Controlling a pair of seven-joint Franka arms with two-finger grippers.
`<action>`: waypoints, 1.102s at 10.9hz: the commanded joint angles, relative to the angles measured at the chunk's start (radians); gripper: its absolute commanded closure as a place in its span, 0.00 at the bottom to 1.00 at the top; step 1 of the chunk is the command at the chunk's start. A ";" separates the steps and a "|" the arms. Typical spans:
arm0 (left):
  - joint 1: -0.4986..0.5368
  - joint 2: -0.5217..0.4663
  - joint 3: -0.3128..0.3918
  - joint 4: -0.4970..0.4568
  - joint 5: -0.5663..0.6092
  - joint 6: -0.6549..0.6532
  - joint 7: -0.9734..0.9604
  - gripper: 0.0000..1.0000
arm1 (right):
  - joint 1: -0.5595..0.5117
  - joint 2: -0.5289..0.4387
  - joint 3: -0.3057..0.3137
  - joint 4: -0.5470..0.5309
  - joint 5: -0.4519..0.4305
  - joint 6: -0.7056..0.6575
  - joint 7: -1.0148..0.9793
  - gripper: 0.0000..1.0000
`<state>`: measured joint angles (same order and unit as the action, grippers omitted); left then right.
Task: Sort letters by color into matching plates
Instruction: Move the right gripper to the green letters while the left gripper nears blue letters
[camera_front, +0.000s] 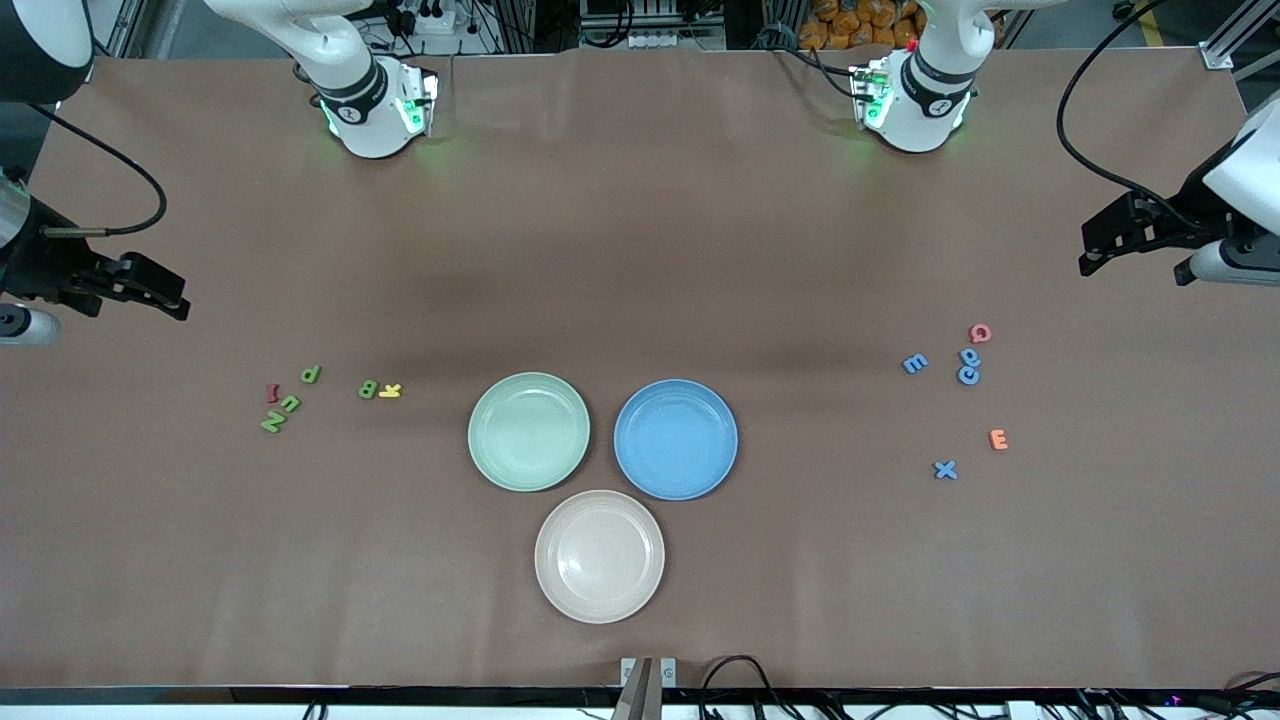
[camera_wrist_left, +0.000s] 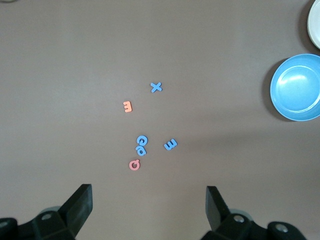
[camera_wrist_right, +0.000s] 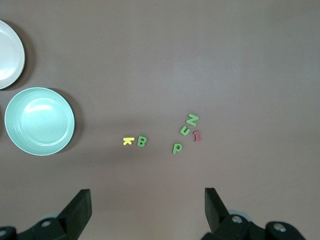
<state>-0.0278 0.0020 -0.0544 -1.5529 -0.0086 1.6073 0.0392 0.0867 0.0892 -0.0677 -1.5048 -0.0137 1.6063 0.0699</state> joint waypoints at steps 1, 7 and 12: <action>0.009 -0.005 0.002 0.002 -0.019 -0.020 0.066 0.00 | -0.012 -0.002 0.014 0.000 -0.017 0.004 0.014 0.00; 0.038 0.016 0.001 -0.039 -0.007 -0.024 0.033 0.00 | -0.010 0.006 0.014 -0.002 -0.017 0.006 0.016 0.00; 0.065 0.012 -0.001 -0.339 -0.007 0.214 0.116 0.00 | -0.015 0.007 0.016 -0.093 -0.014 0.111 0.016 0.00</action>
<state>0.0334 0.0475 -0.0513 -1.7252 -0.0085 1.6721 0.1304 0.0867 0.1010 -0.0672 -1.5222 -0.0141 1.6286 0.0700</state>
